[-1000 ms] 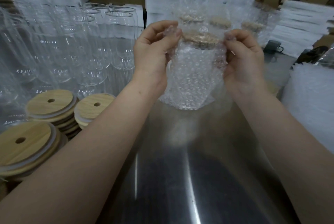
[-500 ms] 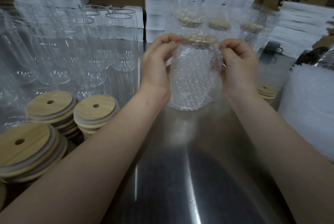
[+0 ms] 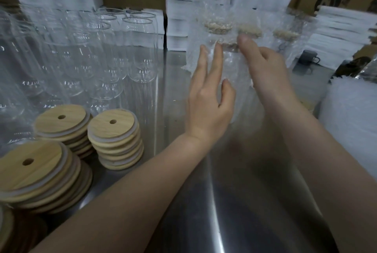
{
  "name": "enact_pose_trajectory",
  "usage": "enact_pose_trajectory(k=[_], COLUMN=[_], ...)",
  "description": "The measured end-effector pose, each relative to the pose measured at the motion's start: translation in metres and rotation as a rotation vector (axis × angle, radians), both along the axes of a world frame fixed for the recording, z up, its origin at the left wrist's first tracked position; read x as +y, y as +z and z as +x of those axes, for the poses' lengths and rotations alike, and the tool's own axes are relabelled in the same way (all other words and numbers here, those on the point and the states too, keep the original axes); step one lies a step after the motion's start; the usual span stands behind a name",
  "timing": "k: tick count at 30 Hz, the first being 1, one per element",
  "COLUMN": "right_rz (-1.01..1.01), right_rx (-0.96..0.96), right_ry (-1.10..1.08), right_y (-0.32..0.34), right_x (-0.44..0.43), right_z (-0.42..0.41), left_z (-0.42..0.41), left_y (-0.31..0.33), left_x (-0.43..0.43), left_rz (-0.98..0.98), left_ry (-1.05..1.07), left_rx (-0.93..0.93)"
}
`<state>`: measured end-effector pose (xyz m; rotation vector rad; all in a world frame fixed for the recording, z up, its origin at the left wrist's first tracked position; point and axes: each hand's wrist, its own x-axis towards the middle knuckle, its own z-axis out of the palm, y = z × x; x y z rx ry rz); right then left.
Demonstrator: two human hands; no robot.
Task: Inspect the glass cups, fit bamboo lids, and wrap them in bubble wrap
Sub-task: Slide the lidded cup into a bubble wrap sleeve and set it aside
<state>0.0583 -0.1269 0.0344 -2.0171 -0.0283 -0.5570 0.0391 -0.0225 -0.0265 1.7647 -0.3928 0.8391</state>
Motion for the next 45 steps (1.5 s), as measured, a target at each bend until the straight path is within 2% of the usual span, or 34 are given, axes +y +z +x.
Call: enact_pose_trajectory(k=[5, 10, 14, 17, 20, 24, 26, 32, 35, 37, 39, 45], right_rz=[-0.030, -0.018, 0.012, -0.043, -0.151, -0.185, -0.172, -0.088, -0.032, -0.013, -0.014, -0.131], right_rx=[0.221, 0.393, 0.412, 0.348, 0.245, 0.180, 0.166, 0.030, -0.030, 0.007, 0.075, 0.308], right_ry=[0.021, 0.124, 0.195, 0.094, 0.047, 0.037, 0.018, -0.029, 0.030, 0.074, 0.120, 0.180], right_y=[0.009, 0.026, 0.033, 0.031, 0.025, 0.023, 0.026, 0.060, 0.079, 0.085, 0.084, 0.061], right_x=[0.006, -0.004, -0.008, -0.003, 0.005, 0.014, 0.016, 0.026, 0.040, 0.056, 0.073, 0.102], right_z=[-0.006, -0.005, -0.004, -0.007, -0.008, -0.006, -0.003, 0.012, 0.023, 0.035, 0.051, 0.099], left_z=[-0.001, 0.005, 0.005, 0.005, 0.006, 0.020, 0.024, 0.023, 0.021, 0.017, 0.014, 0.014], left_y=[-0.001, -0.006, -0.009, -0.004, 0.000, -0.007, -0.009, -0.007, -0.010, -0.012, -0.012, -0.013], left_x=[-0.002, 0.001, 0.002, 0.002, 0.004, 0.015, 0.019, 0.019, 0.016, 0.012, 0.008, 0.007], left_rz=[-0.052, 0.095, 0.081, -0.123, -0.309, -0.358, -0.289, -0.082, 0.193, 0.425, 0.558, 0.636], left_ry=[0.012, -0.016, -0.039, -0.060, 0.007, 0.131, 0.141, 0.170, 0.182, 0.152, 0.084, -0.055], left_rx=[-0.125, -0.257, -0.296, -0.168, 0.014, 0.475, 0.600, 0.608, 0.588, 0.537, 0.474, 0.345])
